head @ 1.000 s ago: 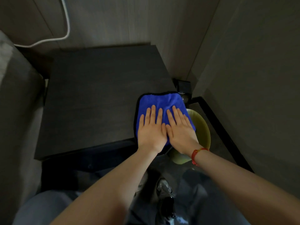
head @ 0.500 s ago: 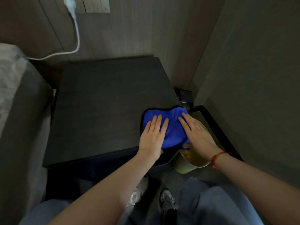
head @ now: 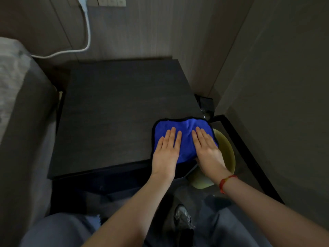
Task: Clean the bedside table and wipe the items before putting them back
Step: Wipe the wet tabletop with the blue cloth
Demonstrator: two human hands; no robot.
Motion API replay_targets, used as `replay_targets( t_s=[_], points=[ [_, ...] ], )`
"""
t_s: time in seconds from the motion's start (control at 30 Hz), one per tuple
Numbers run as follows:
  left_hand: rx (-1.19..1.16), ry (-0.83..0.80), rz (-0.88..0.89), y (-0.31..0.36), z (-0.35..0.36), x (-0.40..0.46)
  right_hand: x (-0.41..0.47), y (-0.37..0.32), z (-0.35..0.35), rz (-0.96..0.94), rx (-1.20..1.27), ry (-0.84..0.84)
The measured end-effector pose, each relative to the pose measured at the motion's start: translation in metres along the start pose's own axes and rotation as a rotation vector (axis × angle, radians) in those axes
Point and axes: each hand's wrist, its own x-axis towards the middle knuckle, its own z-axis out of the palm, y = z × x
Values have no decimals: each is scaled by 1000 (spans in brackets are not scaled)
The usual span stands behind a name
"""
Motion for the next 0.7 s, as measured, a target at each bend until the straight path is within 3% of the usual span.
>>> replay_targets(
  t_s=[0.17,0.37,0.53,0.7],
  points=[
    [85,171,-38,-23,-8,-23,3,-47,-1,-120,11,51],
    [117,164,-96,-60,-18,-49,7,-96,-3,-223,20,217],
    [70,37,-207,-87,-18,-65,8,-114,-10,-227,13,164],
    [38,85,-251,-101,-21,-75,9,-135,-16,-246,18,141]
  ],
)
